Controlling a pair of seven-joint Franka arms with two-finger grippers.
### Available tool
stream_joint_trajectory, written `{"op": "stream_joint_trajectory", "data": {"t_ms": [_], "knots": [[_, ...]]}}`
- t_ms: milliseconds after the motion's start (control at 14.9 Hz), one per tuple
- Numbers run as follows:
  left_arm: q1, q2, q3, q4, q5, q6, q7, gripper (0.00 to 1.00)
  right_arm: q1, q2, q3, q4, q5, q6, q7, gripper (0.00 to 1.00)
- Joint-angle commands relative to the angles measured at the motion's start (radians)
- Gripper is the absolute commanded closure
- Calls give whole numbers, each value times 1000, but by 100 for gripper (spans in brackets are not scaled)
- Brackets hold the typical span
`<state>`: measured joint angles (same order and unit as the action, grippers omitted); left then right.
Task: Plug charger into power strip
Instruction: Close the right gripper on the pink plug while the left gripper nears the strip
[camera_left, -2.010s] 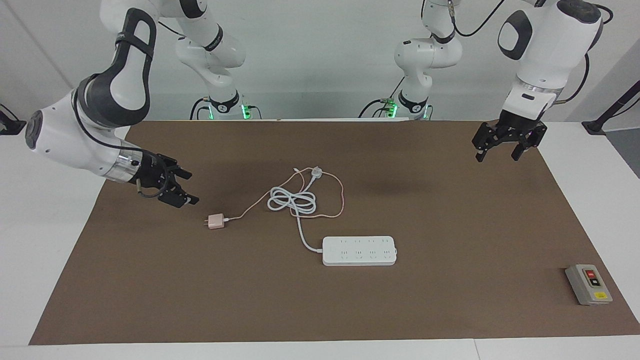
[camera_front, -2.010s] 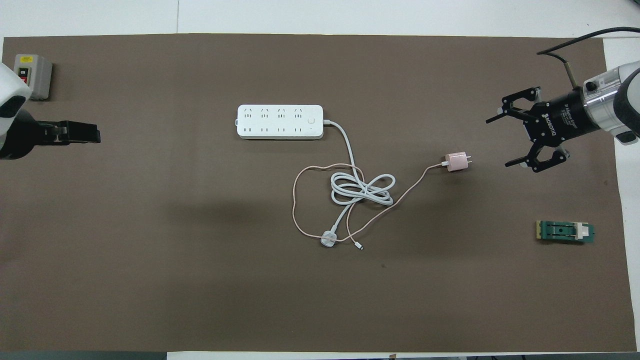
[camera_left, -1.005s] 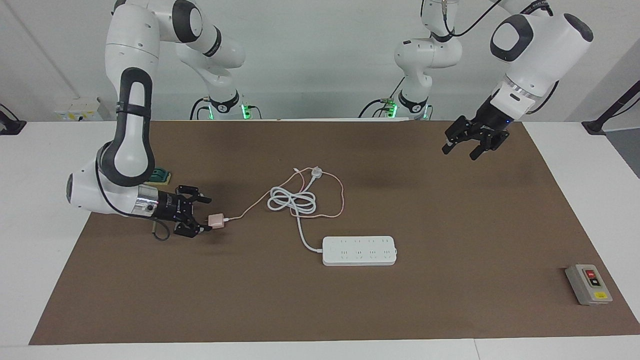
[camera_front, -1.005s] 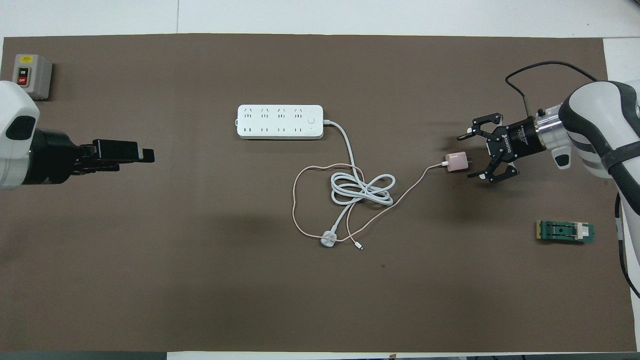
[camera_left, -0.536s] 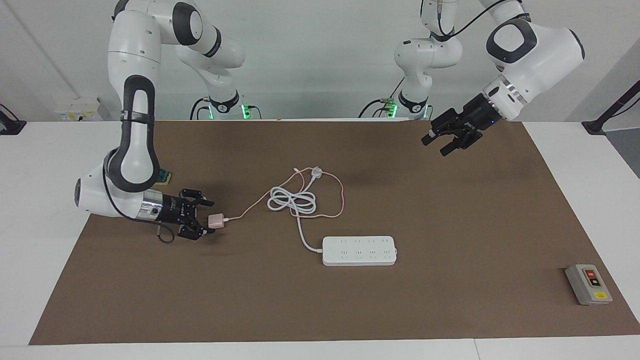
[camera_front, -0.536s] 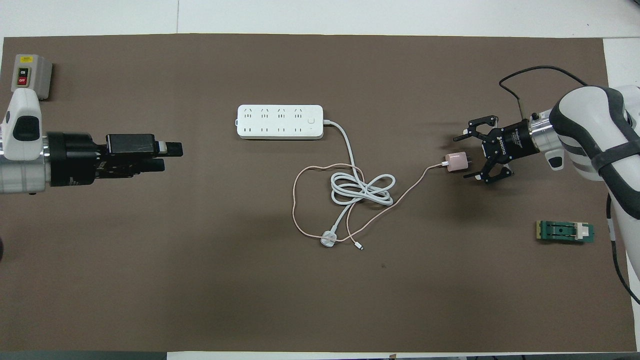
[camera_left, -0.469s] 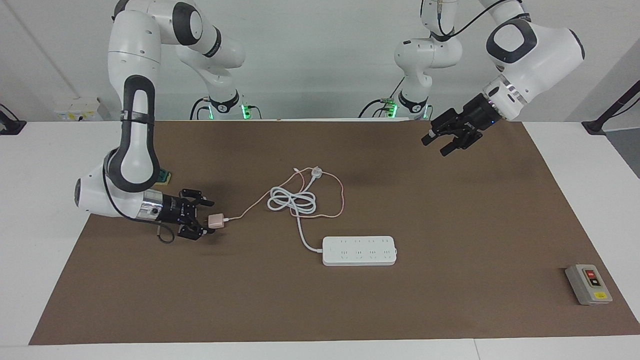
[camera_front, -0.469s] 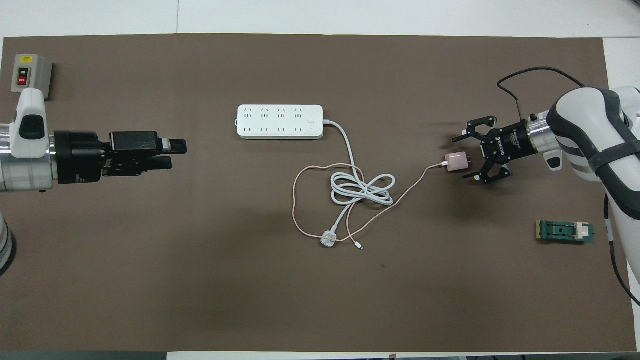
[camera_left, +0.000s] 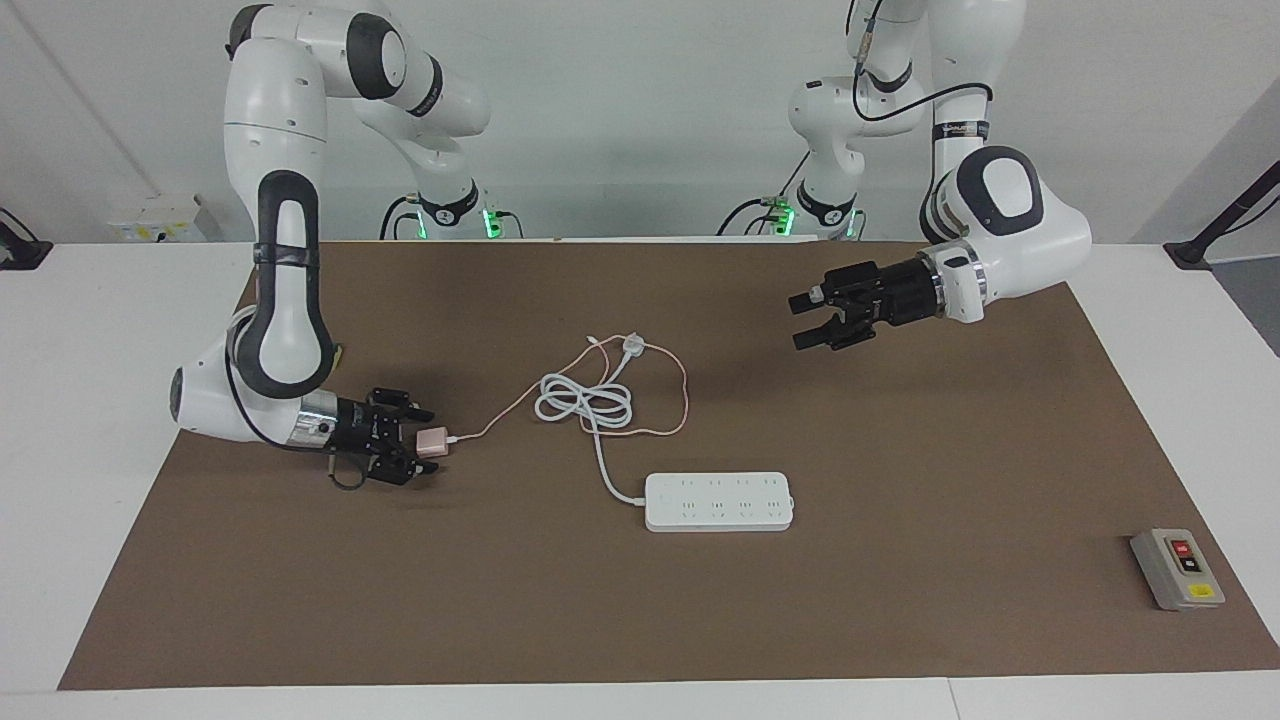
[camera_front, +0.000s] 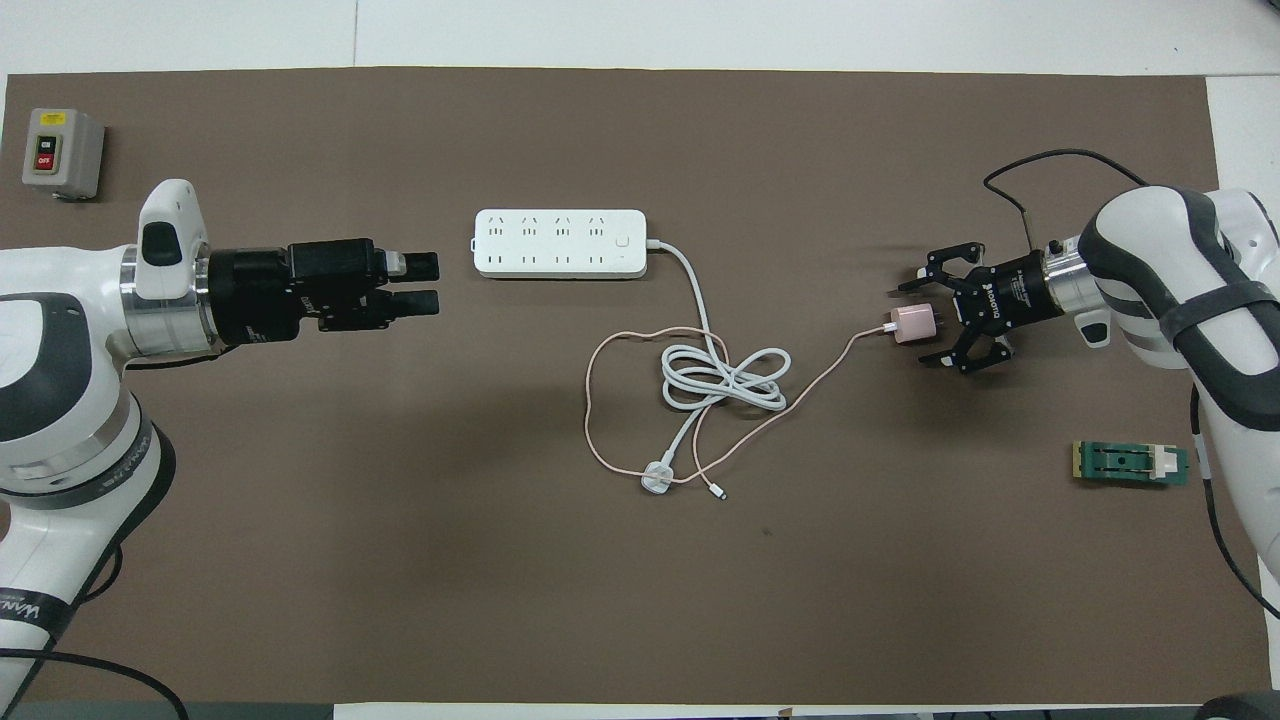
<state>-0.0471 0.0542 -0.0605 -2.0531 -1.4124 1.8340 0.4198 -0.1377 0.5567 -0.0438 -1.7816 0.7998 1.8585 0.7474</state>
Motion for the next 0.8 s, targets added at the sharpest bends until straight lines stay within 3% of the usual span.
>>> {"op": "stream_joint_trajectory", "data": {"t_ms": [0,67,134,201,335,737], "knots": [[-23,58,10,11,-80,-33,40,0,-8,5,4,-9,30,27,-33,17],[-31,79,8,11,-109,-41,60,0,-7,5,4,-9,30,27,-33,50],[-31,126,7,11,-150,-85,107,0,-3,6,4,-9,30,30,-33,69],[-33,195,8,25,-210,-132,185,0,-2,6,4,-9,30,33,-33,96],[-36,239,4,40,-246,-162,232,0,1,8,4,-10,29,53,-34,100],[-105,246,4,66,-296,-150,279,0,13,-3,7,28,27,48,52,100]]}}
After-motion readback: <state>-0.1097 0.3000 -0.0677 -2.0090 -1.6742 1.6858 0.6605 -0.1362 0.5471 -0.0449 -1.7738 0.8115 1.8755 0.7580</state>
